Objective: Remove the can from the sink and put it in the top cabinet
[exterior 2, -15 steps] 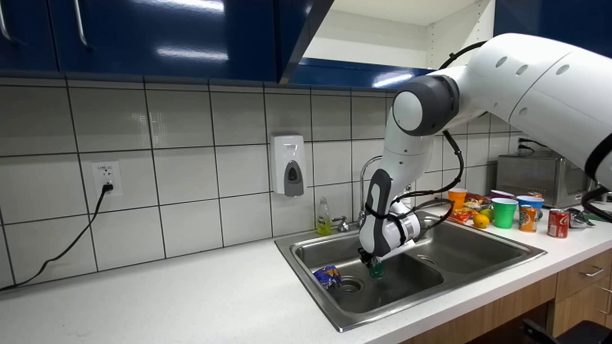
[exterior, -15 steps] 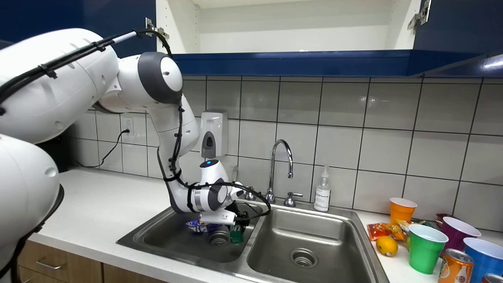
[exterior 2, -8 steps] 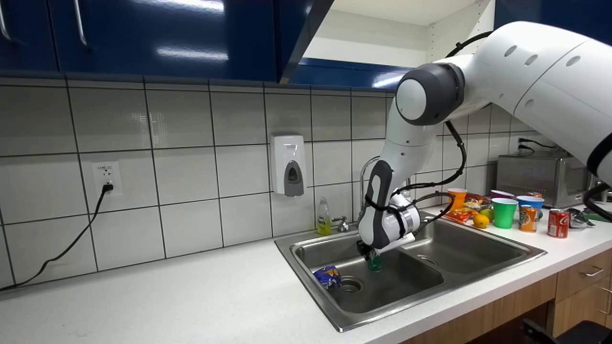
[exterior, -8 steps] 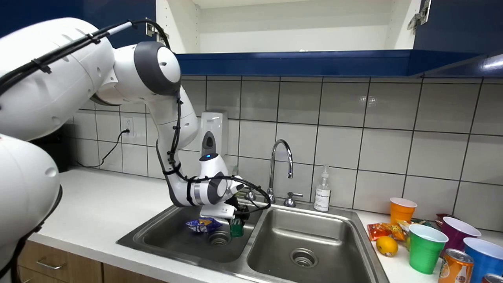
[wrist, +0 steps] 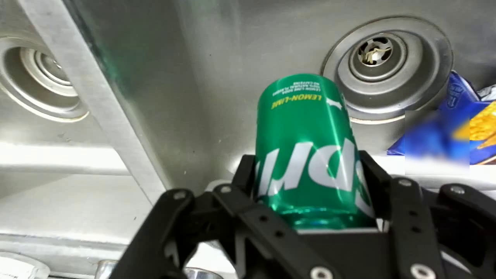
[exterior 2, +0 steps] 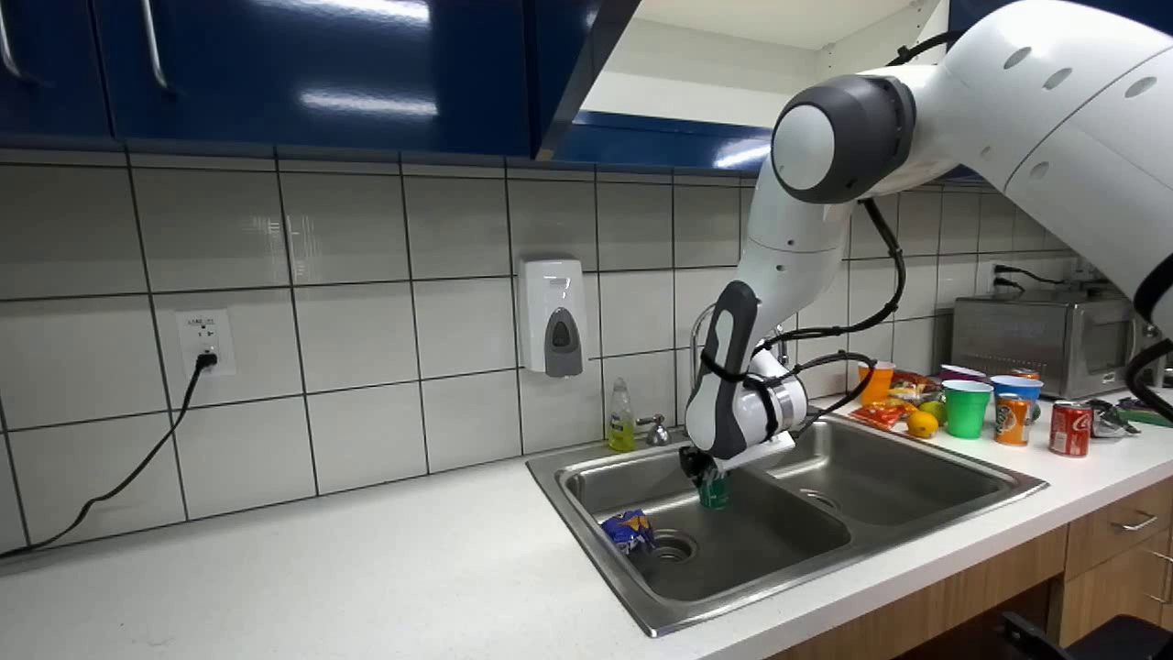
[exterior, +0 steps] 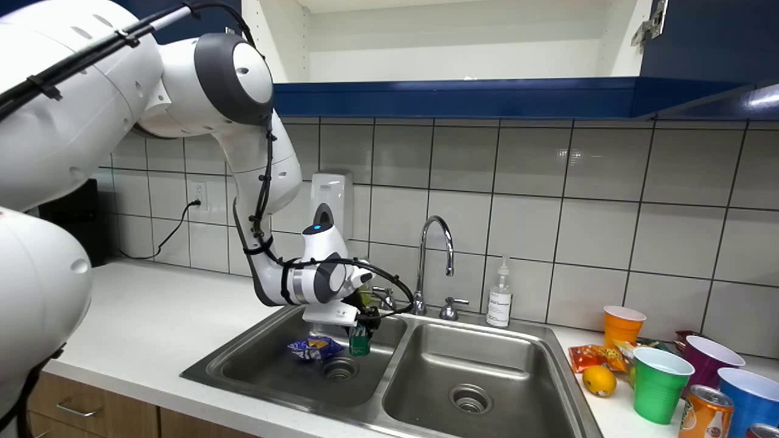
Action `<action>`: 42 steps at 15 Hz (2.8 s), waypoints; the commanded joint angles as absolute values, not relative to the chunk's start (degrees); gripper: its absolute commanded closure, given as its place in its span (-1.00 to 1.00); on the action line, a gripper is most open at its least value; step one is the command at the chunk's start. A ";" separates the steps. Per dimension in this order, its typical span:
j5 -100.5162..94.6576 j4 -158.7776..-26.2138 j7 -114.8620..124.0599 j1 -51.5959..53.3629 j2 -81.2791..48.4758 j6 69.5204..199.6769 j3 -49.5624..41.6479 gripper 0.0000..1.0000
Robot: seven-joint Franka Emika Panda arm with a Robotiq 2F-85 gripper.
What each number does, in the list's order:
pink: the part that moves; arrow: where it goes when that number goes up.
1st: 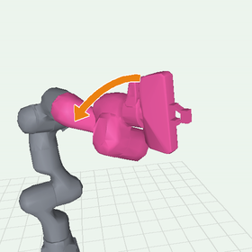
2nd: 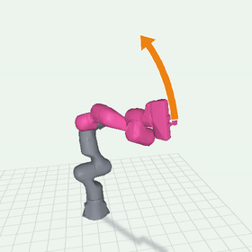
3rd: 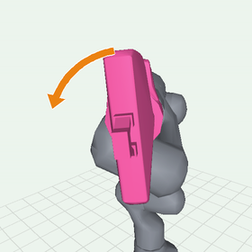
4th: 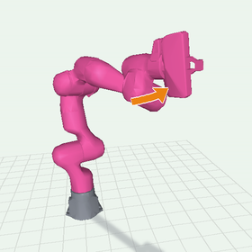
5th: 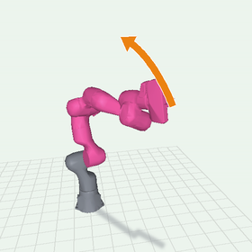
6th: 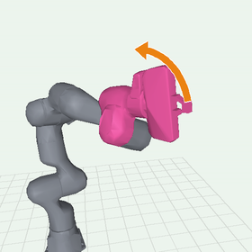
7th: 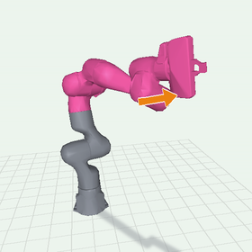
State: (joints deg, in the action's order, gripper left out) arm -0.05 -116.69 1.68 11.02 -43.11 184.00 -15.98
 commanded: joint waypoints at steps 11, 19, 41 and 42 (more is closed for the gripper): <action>-2.63 -132.13 -0.92 8.29 -24.53 179.19 -12.20 0.20; -4.42 -138.48 -0.09 8.69 -16.38 176.03 -11.72 0.20; -0.29 -153.10 -2.05 5.34 11.91 152.67 -1.72 0.20; -0.07 -153.34 -2.13 5.40 12.77 151.82 -1.68 0.20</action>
State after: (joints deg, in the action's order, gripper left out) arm -2.02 -151.43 0.39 6.65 7.35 155.55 -3.26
